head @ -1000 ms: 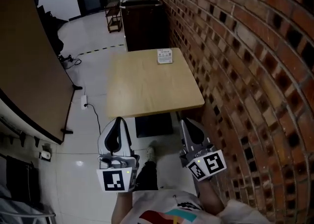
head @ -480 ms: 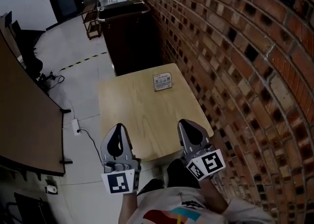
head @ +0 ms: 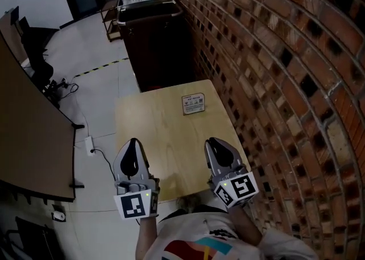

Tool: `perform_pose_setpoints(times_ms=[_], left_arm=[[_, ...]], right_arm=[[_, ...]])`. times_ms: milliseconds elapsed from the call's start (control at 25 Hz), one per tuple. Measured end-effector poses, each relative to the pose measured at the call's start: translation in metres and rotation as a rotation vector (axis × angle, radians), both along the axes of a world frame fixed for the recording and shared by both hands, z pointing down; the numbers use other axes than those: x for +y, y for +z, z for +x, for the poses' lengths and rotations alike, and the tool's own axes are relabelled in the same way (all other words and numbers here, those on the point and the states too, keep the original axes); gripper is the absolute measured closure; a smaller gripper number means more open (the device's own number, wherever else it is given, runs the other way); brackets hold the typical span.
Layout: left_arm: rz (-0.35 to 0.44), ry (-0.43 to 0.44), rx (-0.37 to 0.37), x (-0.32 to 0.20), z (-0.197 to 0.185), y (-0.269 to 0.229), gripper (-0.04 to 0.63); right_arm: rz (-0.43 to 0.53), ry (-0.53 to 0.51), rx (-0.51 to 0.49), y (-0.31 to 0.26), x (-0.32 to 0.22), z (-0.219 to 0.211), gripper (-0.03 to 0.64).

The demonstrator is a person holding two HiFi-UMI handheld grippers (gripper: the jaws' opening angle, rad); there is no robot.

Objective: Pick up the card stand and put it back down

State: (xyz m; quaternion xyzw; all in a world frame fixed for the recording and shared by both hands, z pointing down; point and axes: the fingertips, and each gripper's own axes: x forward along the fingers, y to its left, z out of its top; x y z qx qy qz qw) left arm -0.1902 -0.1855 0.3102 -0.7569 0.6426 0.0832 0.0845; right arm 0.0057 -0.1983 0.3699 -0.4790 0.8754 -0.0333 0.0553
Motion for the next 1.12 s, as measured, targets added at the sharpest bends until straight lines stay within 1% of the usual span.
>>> perform_pose_setpoints(times_ms=[120, 160, 200, 320, 360, 440, 480, 560, 640, 760, 840, 920, 1040, 1120], left_arm=[[-0.012, -0.002, 0.008, -0.009, 0.003, 0.003, 0.592], [-0.012, -0.005, 0.008, -0.012, 0.003, 0.004, 0.591], [-0.014, -0.009, 0.007, -0.014, 0.002, 0.005, 0.591], [-0.036, -0.027, 0.018, -0.022, -0.003, 0.012, 0.592], [-0.045, -0.032, 0.027, -0.024, -0.005, 0.014, 0.591], [-0.067, -0.041, 0.036, -0.029, -0.009, 0.021, 0.591], [-0.079, -0.047, 0.037, -0.031, -0.011, 0.024, 0.591], [-0.106, -0.06, 0.034, -0.035, -0.016, 0.033, 0.591], [-0.14, -0.083, 0.015, -0.037, -0.022, 0.042, 0.591], [-0.182, -0.122, -0.012, -0.044, -0.039, 0.052, 0.591], [-0.192, -0.142, -0.013, -0.051, -0.048, 0.057, 0.591], [-0.204, -0.155, -0.012, -0.057, -0.052, 0.062, 0.591], [-0.217, -0.158, 0.0, -0.063, -0.052, 0.069, 0.591], [-0.226, -0.149, 0.001, -0.065, -0.048, 0.073, 0.591]], right_arm=[[-0.024, -0.013, 0.015, 0.012, -0.022, 0.002, 0.568], [-0.036, -0.02, 0.029, 0.018, -0.034, 0.0, 0.545], [-0.047, -0.021, 0.046, 0.024, -0.05, -0.001, 0.502], [-0.073, 0.025, 0.084, 0.041, -0.118, -0.006, 0.287], [-0.099, 0.052, 0.097, 0.05, -0.143, -0.008, 0.225], [-0.193, 0.116, 0.136, 0.081, -0.194, -0.009, 0.068], [-0.249, 0.147, 0.165, 0.101, -0.217, -0.009, 0.041], [-0.354, 0.197, 0.237, 0.144, -0.254, -0.008, 0.04], [-0.44, 0.226, 0.292, 0.182, -0.276, -0.007, 0.04], [-0.527, 0.258, 0.286, 0.218, -0.295, -0.008, 0.04], [-0.561, 0.252, 0.297, 0.233, -0.303, -0.012, 0.04], [-0.573, 0.242, 0.305, 0.241, -0.308, -0.017, 0.04], [-0.593, 0.26, 0.256, 0.25, -0.315, -0.015, 0.04], [-0.592, 0.27, 0.254, 0.253, -0.32, -0.013, 0.04]])
